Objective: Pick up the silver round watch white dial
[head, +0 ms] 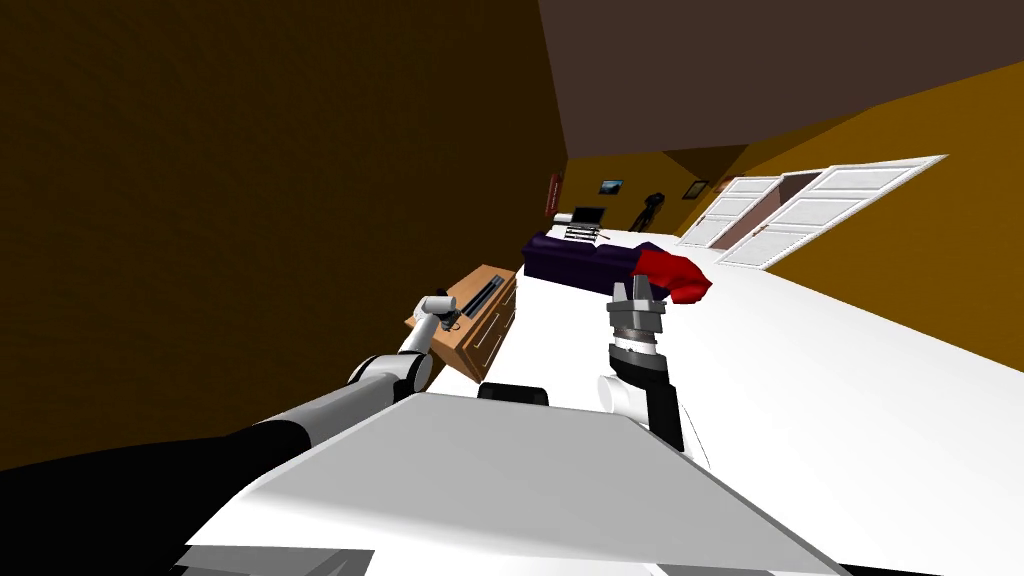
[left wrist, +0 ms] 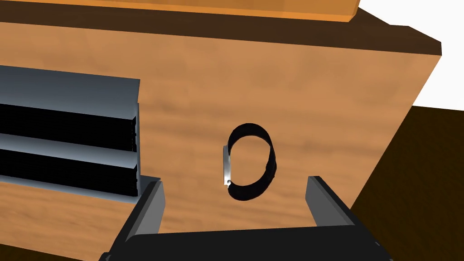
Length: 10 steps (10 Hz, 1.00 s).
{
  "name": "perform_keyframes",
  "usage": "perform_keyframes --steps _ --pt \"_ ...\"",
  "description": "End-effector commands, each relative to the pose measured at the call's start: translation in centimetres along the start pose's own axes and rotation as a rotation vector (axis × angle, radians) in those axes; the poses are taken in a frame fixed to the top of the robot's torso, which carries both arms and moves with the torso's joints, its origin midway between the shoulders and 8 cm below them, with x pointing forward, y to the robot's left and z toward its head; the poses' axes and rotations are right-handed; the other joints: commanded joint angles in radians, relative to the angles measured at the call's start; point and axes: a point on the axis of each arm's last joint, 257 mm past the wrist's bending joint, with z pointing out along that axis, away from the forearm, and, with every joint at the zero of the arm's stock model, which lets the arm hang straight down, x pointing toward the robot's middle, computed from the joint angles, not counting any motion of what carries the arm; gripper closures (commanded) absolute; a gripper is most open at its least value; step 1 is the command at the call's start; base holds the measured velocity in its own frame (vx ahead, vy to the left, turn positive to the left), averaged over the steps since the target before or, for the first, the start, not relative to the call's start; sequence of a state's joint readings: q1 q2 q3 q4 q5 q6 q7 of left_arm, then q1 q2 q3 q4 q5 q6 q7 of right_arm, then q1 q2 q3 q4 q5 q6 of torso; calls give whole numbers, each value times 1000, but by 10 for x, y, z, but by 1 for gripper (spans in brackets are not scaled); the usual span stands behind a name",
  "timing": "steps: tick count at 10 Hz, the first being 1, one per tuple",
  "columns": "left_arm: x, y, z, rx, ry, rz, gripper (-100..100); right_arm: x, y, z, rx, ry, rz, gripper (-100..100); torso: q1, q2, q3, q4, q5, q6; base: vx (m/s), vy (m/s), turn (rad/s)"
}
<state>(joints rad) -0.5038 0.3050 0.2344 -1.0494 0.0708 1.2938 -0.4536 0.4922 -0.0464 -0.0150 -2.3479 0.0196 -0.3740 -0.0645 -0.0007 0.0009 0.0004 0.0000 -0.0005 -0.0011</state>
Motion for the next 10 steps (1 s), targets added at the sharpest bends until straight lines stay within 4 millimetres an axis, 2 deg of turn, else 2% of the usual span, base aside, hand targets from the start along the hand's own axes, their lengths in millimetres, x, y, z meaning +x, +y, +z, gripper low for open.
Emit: perform_keyframes --steps 1,4,5,6,10 --pt "5 4 8 -1 0 -2 -100 0 0 0 0 0 0 0 0 0 0 0 0 0 25 15 -21" --pt "12 11 20 -2 0 -5 -100 0 0 0 0 0 0 0 3 -1 -1 0 1 0 34 32 -15" --pt "11 11 18 -4 1 -4 -100 0 0 0 0 0 0 0 3 -1 -1 0 1 0 12 13 -3" --pt "11 11 18 -2 0 -5 100 0 0 0 0 0 0 0 2 0 0 0 1 0 0 0 0" --pt "11 10 18 -1 1 -5 100 0 0 0 0 0 0 0 1 1 1 0 0 0 1 0 -3"
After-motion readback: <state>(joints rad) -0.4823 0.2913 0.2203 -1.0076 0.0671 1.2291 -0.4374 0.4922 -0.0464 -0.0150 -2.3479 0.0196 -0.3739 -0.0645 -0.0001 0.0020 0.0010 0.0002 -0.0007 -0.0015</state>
